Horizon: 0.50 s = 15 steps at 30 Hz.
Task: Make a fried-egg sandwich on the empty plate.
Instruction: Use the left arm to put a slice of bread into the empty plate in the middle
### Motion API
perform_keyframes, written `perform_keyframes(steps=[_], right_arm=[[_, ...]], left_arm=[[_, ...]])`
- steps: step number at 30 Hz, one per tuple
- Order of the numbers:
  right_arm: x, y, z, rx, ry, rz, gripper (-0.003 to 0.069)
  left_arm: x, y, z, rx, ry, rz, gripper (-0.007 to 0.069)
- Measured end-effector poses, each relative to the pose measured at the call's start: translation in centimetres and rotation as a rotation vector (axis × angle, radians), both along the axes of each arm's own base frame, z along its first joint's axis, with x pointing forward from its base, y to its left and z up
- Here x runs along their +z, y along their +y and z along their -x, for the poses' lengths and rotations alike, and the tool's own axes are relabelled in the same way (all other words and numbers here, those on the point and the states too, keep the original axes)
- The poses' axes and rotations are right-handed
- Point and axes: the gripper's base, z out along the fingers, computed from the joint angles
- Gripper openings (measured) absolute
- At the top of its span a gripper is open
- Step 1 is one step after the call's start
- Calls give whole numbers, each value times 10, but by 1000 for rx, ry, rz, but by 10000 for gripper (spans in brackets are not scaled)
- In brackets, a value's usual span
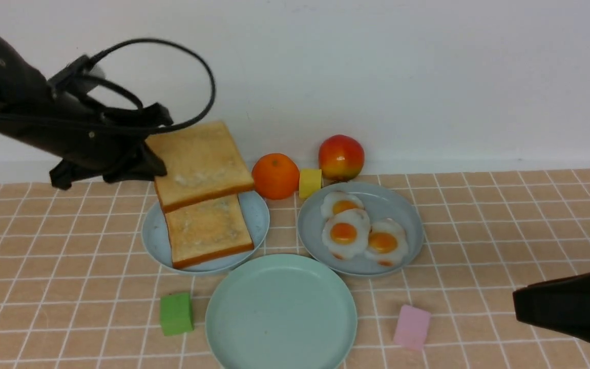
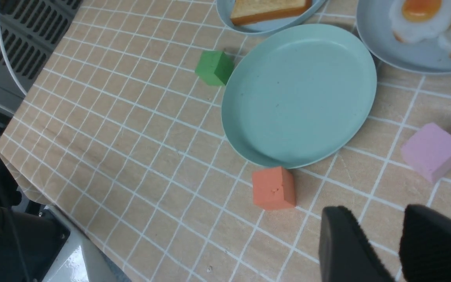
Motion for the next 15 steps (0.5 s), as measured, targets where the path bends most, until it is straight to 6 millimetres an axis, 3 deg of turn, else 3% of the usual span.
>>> perform_keyframes(steps=[2, 3, 4, 7, 8, 15], right_arm=[[0, 0, 0, 1, 1, 0, 239], [0, 0, 0, 1, 1, 0, 239], [0, 0, 0, 1, 1, 0, 239], [0, 0, 0, 1, 1, 0, 239], [0, 0, 0, 1, 1, 0, 239], [0, 0, 0, 1, 1, 0, 239]], left_arm=[[-1, -24, 9, -100, 24, -12, 17], [-2, -24, 9, -101, 28, -12, 17], [-11, -44, 17, -166, 61, -19, 17], [-30, -66, 28, -229, 119, -30, 17], [-45, -78, 35, -251, 165, -35, 17], [-97, -90, 44, -239, 301, -62, 17]])
